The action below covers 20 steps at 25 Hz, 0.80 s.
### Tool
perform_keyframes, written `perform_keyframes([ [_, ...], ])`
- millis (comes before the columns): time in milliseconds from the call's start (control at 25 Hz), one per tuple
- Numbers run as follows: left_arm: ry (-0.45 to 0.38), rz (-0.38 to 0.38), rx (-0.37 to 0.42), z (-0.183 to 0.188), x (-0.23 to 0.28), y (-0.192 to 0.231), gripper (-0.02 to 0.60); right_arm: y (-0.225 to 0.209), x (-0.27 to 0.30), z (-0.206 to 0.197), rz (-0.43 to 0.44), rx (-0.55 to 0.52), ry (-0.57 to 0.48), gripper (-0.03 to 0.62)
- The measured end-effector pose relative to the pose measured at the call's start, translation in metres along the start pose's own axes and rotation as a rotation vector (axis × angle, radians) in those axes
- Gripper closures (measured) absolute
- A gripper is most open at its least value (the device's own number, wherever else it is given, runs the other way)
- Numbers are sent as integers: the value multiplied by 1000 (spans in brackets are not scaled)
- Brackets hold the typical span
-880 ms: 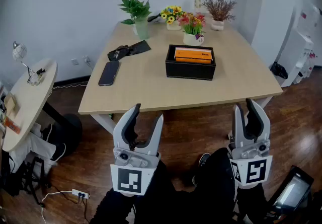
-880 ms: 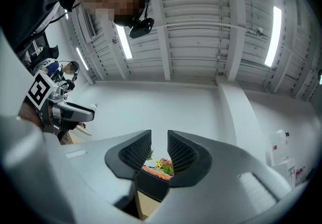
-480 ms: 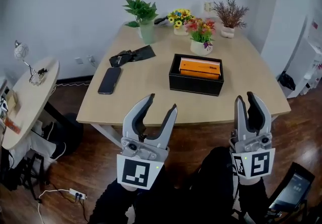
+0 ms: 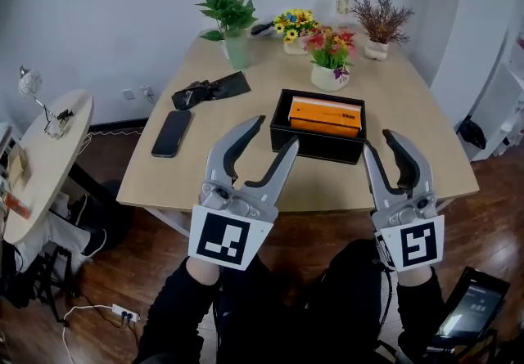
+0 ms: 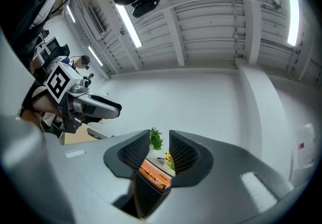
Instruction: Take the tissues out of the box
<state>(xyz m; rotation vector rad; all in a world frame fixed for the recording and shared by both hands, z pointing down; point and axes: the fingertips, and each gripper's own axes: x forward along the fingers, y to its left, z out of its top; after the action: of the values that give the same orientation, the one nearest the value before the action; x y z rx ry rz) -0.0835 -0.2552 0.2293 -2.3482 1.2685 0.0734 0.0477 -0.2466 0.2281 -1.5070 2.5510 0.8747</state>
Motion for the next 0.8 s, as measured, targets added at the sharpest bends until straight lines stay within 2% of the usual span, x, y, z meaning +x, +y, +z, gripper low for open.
perform_keyframes([
  [80,57,-91,20,-4,15,-10,400,-8,2,-3,27,10,31,464],
  [280,215,-322,162,-17,56,-27,373,-25,25,-13,132,4,135,436],
  [400,359,-432,219,-39,77,-26,348,-25,46,-41,240,-34,275,419],
  [560,565,-601,364,-77,94,-26,350,-20,64,-85,414,-90,498,397],
  [680,665,-677,432,-99,102,-23,350,-11,71,-108,533,-156,630,390],
  [800,718,-730,478,-113,110,-22,350,-7,81,-119,592,-200,691,390],
])
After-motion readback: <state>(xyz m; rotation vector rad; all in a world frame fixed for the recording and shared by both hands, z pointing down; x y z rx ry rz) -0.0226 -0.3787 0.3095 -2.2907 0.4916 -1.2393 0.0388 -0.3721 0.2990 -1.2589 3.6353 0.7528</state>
